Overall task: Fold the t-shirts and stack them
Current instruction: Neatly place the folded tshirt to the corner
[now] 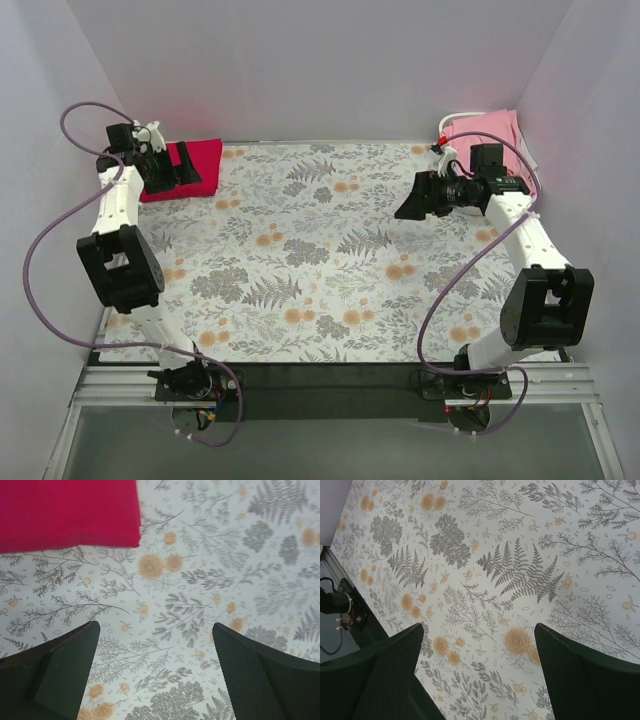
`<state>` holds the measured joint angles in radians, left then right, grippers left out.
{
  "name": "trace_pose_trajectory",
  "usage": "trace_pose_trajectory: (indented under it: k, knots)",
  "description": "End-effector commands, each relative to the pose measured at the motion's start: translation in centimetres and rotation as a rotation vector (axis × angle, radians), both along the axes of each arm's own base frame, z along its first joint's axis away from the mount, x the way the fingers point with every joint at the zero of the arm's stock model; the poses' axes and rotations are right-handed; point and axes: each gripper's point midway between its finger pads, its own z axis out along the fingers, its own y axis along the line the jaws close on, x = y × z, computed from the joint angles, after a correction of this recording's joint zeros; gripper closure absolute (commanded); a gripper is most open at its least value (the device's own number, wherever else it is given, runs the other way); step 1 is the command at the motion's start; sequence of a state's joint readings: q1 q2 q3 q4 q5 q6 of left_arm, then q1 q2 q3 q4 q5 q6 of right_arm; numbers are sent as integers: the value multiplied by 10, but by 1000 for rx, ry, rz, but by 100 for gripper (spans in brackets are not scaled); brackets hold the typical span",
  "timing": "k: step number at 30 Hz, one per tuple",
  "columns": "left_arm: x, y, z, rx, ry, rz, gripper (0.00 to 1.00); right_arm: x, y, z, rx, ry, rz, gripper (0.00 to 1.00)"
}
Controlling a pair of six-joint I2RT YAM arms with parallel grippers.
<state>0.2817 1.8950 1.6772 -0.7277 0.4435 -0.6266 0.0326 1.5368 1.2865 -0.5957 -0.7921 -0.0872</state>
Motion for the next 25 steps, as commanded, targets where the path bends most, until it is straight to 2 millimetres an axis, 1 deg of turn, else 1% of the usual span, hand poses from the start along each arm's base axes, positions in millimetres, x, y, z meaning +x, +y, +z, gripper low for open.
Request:
trace_pose_trajectory:
  k: [1, 2, 3, 4, 5, 6, 7, 8, 9, 10, 11, 12, 13, 14, 15, 16, 18, 19, 21, 22, 23, 25]
  knots:
    - [-29, -31, 54, -67, -61, -70, 3, -14, -13, 10, -47, -52, -1, 2]
    - [-34, -42, 57, -67, -60, -100, 3, -17, -14, 10, -57, -57, 0, 2]
    - [-43, -53, 71, -66, -96, -149, 3, -18, -26, 8, -74, -48, -31, 2]
    - [-51, -60, 75, -67, -100, -167, 3, -22, -29, 9, -88, -61, -36, 2]
    - [-61, -71, 65, -70, -78, -179, 3, -25, -33, 8, -103, -71, -39, 2]
    - [-71, -78, 76, -59, -106, -185, 3, -28, -37, 5, -129, -69, -49, 2]
    - [-79, -85, 76, -62, -105, -197, 2, -32, -40, 7, -143, -88, -53, 2]
    - [-92, -96, 61, -79, -67, -219, 2, -39, -41, -1, -157, -74, -50, 2]
    - [-103, -103, 68, -82, -88, -236, 2, -42, -45, -6, -182, -72, -63, 2]
    - [-112, -110, 63, -99, -77, -251, 2, -48, -47, -6, -196, -79, -71, 2]
    - [-119, -116, 59, -100, -78, -262, 2, -52, -49, -10, -206, -70, -77, 2]
    - [-134, -120, 49, -106, -60, -265, 2, -59, -51, -21, -222, -53, -75, 2]
    - [-139, -122, 46, -100, -68, -272, 2, -65, -51, -20, -230, -65, -76, 2]
    - [-145, -124, 42, -97, -69, -277, 2, -70, -53, -24, -238, -64, -77, 2]
    - [-155, -125, 35, -92, -63, -276, 2, -77, -55, -34, -257, -43, -82, 2]
    - [-159, -124, 32, -84, -64, -273, 2, -81, -56, -34, -262, -54, -85, 2]
    - [-166, -122, 28, -58, -74, -273, 2, -91, -58, -46, -274, -27, -87, 2]
    - [-171, -120, 19, -54, -55, -267, 2, -95, -57, -46, -271, -26, -95, 2]
    - [-175, -120, 19, -45, -66, -262, 2, -100, -56, -49, -259, -18, -99, 2]
    - [-178, -120, 15, -48, -60, -257, 2, -101, -57, -46, -264, -30, -107, 2]
    - [-178, -120, 19, -45, -83, -253, 2, -100, -58, -43, -272, -42, -119, 2]
    - [-178, -120, 20, -57, -84, -225, 2, -100, -61, -39, -280, -60, -139, 2]
